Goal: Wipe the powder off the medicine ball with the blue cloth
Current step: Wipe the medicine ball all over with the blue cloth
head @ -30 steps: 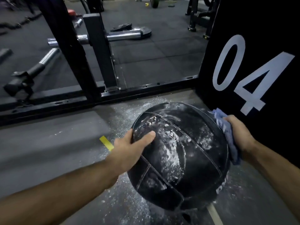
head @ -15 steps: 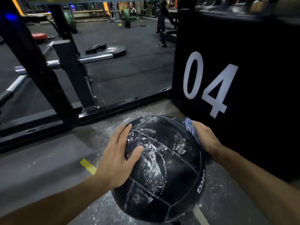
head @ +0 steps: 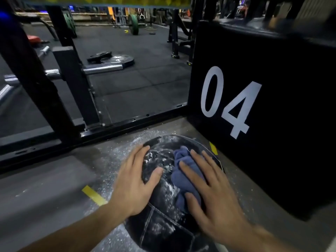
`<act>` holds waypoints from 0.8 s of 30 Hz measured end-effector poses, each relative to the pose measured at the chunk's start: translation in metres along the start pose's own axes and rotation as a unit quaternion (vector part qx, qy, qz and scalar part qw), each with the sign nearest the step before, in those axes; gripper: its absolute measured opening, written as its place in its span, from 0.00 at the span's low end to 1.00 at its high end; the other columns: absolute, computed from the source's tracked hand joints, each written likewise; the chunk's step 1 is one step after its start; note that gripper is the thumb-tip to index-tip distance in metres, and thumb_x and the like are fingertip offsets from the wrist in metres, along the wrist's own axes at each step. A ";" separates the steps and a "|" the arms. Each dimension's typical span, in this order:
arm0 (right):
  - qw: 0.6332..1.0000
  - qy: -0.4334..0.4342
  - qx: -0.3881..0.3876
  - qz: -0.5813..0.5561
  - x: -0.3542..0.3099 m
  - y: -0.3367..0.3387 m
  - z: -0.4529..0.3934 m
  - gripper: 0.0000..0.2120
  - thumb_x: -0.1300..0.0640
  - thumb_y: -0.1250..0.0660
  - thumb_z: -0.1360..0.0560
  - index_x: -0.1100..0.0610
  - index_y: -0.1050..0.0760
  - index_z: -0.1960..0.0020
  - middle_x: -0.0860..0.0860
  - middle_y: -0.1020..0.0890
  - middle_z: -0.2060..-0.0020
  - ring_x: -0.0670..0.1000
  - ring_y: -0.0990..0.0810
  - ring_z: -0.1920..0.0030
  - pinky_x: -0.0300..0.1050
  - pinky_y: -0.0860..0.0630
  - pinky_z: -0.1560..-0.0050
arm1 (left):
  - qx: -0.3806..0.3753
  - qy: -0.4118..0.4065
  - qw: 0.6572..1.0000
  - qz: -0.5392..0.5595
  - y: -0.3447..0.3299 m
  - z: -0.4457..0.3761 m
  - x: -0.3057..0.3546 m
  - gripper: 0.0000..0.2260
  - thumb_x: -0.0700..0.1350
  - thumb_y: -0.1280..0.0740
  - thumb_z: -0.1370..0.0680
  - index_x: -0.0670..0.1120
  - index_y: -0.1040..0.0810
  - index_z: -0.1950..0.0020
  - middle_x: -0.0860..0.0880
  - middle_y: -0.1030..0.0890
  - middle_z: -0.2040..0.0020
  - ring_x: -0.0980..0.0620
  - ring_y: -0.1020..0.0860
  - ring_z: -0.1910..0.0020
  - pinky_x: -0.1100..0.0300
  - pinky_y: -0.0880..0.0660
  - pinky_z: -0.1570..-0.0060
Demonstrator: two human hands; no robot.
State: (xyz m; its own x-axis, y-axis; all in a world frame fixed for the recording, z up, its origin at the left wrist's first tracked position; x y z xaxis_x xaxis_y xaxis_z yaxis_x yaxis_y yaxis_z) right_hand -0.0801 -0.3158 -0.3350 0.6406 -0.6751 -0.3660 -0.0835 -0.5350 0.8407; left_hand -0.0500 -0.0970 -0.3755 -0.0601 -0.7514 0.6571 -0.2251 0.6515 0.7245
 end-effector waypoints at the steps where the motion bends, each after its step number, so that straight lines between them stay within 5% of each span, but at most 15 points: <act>1: 1.000 0.004 -0.003 -0.005 0.004 0.002 -0.005 0.28 0.42 0.44 0.15 0.45 0.40 0.15 0.44 0.44 0.14 0.52 0.48 0.14 0.56 0.44 0.17 | 0.002 -0.001 1.000 -0.003 0.000 0.004 0.001 0.41 0.80 0.53 0.25 0.60 0.44 0.17 0.59 0.42 0.17 0.55 0.40 0.19 0.42 0.36 0.22; 6: 0.983 -0.144 -0.108 -0.038 0.044 0.005 -0.082 0.24 0.41 0.47 0.15 0.40 0.32 0.20 0.44 0.34 0.19 0.48 0.39 0.19 0.47 0.41 0.19 | 0.015 0.001 0.999 -0.038 -0.005 0.020 0.016 0.41 0.81 0.56 0.26 0.63 0.49 0.18 0.63 0.49 0.17 0.58 0.47 0.18 0.41 0.41 0.20; 10: 0.944 -0.246 -0.207 -0.077 0.066 -0.015 -0.147 0.31 0.34 0.44 0.32 0.49 0.19 0.39 0.48 0.13 0.43 0.54 0.17 0.37 0.53 0.25 0.31 | 0.026 -0.023 0.998 -0.052 -0.013 0.038 0.032 0.38 0.76 0.46 0.24 0.62 0.45 0.17 0.65 0.49 0.17 0.59 0.50 0.17 0.42 0.44 0.19; 12: 0.926 -0.267 -0.251 -0.086 0.072 -0.030 -0.160 0.28 0.35 0.38 0.32 0.49 0.15 0.41 0.49 0.13 0.41 0.54 0.17 0.37 0.52 0.24 0.31 | 0.029 -0.025 0.998 -0.053 -0.014 0.038 0.033 0.37 0.73 0.44 0.23 0.62 0.44 0.17 0.64 0.48 0.17 0.59 0.50 0.17 0.42 0.43 0.19; 15: 0.933 -0.239 -0.258 -0.075 0.061 -0.033 -0.168 0.32 0.30 0.41 0.36 0.40 0.16 0.39 0.44 0.14 0.38 0.51 0.18 0.35 0.53 0.25 0.30 | 0.019 -0.014 0.998 -0.062 -0.010 0.027 0.026 0.38 0.76 0.51 0.23 0.61 0.46 0.16 0.63 0.49 0.17 0.60 0.50 0.17 0.43 0.42 0.20; 19: 0.965 -0.125 -0.227 -0.029 0.023 -0.017 -0.152 0.24 0.40 0.44 0.26 0.37 0.20 0.34 0.39 0.21 0.32 0.46 0.26 0.29 0.54 0.29 0.26 | 0.016 -0.014 0.998 -0.067 -0.010 0.022 0.024 0.36 0.73 0.53 0.21 0.58 0.46 0.16 0.60 0.46 0.17 0.59 0.49 0.17 0.44 0.43 0.19; 24: 0.990 0.023 -0.133 0.036 -0.002 0.002 -0.079 0.30 0.42 0.46 0.21 0.44 0.30 0.20 0.43 0.33 0.19 0.44 0.45 0.18 0.36 0.52 0.19 | 0.017 -0.030 0.998 -0.055 -0.012 0.008 0.027 0.32 0.65 0.53 0.18 0.53 0.41 0.16 0.55 0.42 0.17 0.55 0.45 0.17 0.45 0.42 0.20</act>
State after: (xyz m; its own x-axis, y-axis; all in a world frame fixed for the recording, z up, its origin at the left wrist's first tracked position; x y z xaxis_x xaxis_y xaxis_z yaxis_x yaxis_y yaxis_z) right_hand -0.0211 -0.2751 -0.3008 0.6752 -0.6791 -0.2879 0.0706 -0.3290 0.9417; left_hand -0.0566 -0.1264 -0.3680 -0.0902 -0.8236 0.5599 -0.2666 0.5617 0.7832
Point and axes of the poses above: each hand's wrist, its own z-axis away from the middle knuckle, its own y-axis out of the back of the hand, x = y × z, the point moved 8 cm from there along -z, towards the middle knuckle
